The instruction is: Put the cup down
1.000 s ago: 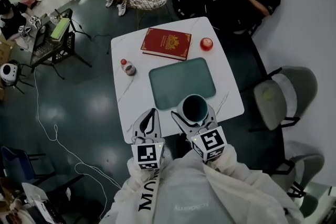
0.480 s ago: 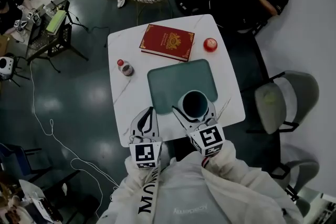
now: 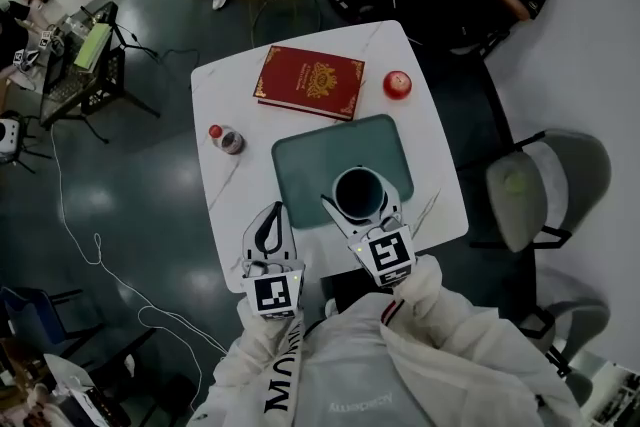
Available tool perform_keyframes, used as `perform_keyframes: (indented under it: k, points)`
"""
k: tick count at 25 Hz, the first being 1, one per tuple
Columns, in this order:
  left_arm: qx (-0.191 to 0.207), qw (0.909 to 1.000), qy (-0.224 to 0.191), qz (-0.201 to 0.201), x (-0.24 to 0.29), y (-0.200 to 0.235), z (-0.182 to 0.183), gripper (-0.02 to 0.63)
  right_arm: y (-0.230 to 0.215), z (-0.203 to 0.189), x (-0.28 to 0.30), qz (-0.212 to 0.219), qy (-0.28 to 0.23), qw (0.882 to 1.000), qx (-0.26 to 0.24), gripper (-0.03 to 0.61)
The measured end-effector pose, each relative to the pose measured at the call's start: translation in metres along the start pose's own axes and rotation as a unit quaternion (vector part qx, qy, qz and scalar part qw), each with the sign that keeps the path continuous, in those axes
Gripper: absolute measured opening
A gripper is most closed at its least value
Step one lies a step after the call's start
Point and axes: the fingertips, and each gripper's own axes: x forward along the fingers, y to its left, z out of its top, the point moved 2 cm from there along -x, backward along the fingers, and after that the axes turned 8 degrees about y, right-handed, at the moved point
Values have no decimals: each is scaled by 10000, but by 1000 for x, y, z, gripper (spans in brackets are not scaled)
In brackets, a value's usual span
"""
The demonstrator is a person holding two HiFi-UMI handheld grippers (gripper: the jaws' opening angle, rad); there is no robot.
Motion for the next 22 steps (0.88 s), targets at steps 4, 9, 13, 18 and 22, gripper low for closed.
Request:
perform_keyframes:
  k: [4,9,13,18,22]
  points:
    - [9,10000,92,4,15,0,-6,11,-10,-7,13,-17,49,10000,-12,350]
    - [20,9999,156,-14,32,1,-11,11,-18,-9,29,8,92,10000,-30,350]
    - [32,10000,92,-17,46,3,-11,11,-21,-10,42,51,108,9999,-70,350]
    - [12,9998,198,-17,59,6,-14,11,-26,-11,55,93,144,9998,-115,350]
    - [23,9996,279,-34,73,6,-18,11,-31,-17,69,125,234,9995,-179,349]
